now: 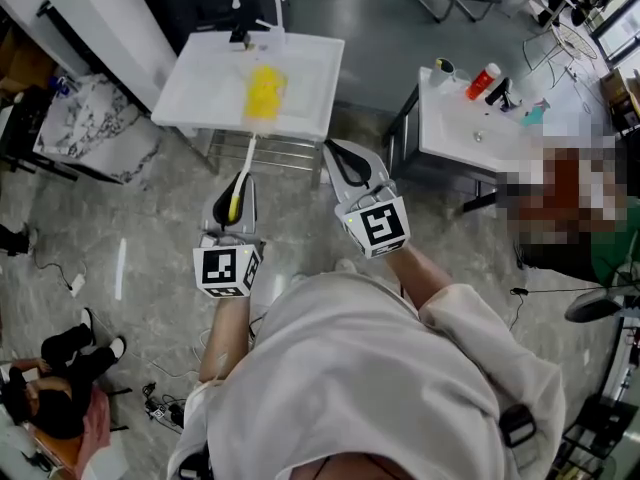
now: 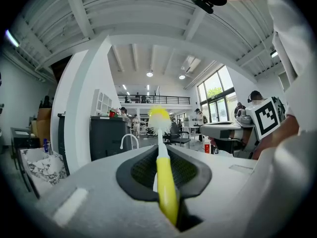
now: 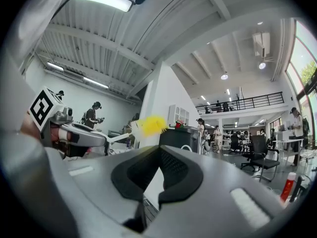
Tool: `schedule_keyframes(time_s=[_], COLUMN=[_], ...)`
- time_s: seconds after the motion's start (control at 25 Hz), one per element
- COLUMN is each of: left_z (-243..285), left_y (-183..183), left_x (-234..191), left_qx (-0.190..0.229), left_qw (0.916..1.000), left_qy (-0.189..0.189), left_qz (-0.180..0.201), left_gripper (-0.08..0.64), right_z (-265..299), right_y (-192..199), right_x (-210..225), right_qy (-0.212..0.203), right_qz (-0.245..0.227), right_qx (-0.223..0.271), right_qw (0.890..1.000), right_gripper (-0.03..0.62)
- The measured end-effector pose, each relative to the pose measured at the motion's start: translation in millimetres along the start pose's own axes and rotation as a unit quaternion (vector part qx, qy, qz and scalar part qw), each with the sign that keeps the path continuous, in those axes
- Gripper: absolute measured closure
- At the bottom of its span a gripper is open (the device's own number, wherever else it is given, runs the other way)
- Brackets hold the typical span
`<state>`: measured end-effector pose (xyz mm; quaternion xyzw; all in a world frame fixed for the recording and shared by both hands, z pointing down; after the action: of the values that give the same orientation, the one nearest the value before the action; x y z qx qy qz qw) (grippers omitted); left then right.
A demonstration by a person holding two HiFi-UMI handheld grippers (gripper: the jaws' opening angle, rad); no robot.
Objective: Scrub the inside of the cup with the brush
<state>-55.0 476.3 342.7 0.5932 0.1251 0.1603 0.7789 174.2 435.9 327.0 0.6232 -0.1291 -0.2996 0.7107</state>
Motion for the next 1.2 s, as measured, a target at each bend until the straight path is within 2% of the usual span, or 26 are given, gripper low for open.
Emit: schedule_keyframes(time_s=[0.32, 0.6, 0.8, 1.2], left_z=[3.2, 22.0, 50.8, 127.5], left_y=[3.0, 6.6, 5.5, -6.1], left_x=[-15.3, -24.5, -29.1, -54.5], left_qx=[-0.005, -0.022, -0.034, -0.057], left_qw=[0.9999, 0.9995, 0.9991, 0.9982], left_qy=[0.016, 0.025, 0.021, -0.015], left_qz=[0.003, 0.004, 0.011, 0.0], left_gripper=[0.518, 0.518, 0.518, 0.518], right_z=[10.6, 24.4, 47.4, 123.6], right_y=[-1.6, 5.2, 15.6, 25.9], right_x=[-9.7, -1.7, 22.2, 89.1], right_qy=[0.003, 0.007, 0.003, -0.034], right_qz=[0.004, 0.014, 0.024, 0.033], right_qx=[0.0, -0.01, -0.005, -0.002], right_qw=[1.0, 1.0, 1.0, 0.999], right_gripper=[0.592, 0.592, 0.592, 0.592])
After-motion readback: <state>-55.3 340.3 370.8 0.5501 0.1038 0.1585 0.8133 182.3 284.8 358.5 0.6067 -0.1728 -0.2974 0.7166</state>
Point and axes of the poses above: the fingertips, and each gripper's own axes: z forward along the fingers, x to its right, y out of its underside, the point moved 9 cm from there along -z, backward along the fingers, and after that the axes turned 13 degrees about -x, right-handed, at the moved point
